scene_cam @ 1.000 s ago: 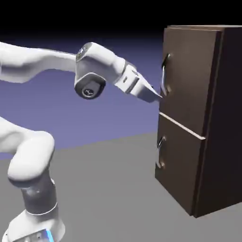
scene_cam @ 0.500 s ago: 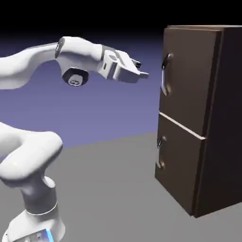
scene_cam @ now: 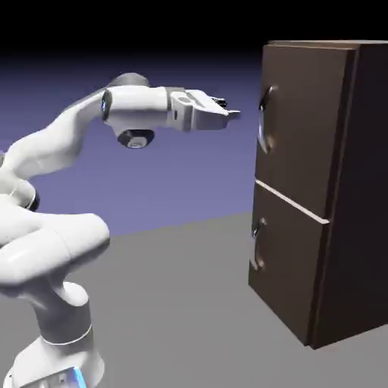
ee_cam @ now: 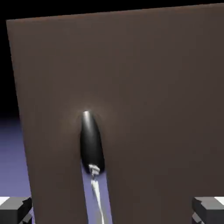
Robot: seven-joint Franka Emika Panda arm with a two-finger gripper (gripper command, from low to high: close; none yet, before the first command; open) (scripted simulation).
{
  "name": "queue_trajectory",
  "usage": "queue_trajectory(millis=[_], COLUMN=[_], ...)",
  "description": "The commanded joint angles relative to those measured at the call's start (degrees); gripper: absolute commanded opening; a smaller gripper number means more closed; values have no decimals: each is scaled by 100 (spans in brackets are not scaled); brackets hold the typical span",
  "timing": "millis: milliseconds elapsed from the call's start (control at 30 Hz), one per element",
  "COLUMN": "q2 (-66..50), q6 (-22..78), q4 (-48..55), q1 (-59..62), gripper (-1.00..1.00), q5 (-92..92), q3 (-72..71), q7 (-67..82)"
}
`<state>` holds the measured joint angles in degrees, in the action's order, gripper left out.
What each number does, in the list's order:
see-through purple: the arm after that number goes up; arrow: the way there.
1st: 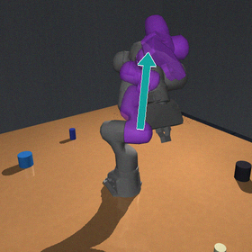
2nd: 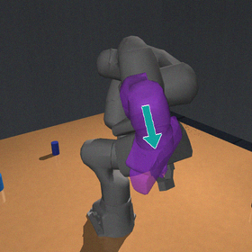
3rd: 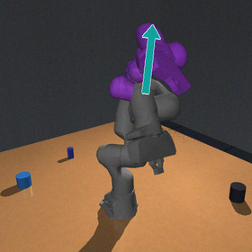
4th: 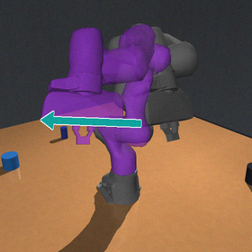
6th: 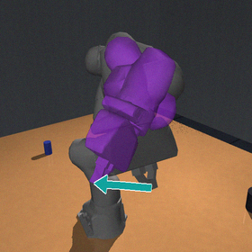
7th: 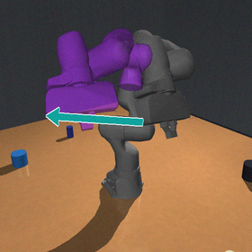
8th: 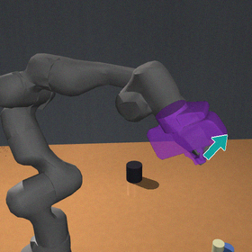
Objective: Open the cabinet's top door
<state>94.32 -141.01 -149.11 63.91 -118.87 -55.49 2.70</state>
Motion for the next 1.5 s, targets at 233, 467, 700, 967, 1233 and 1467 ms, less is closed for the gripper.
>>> queue_trajectory(millis=[233,467,700,967,1233,1467], q2=[668,668,669,131,-755,-1834], q6=[397,772,2517,4511,6504,8249], q4=[298,651,-435,-1251,-1533,-1344], q1=[918,1525,1219,1266,1820,2625], gripper=[0,-100,-100,-100,-100,-100], q5=[-1399,-1880,-2298,-2088,-1399,-528], q3=[-638,-684,-144,679,1529,2039], q7=[475,625,1519,2473,3339,4183])
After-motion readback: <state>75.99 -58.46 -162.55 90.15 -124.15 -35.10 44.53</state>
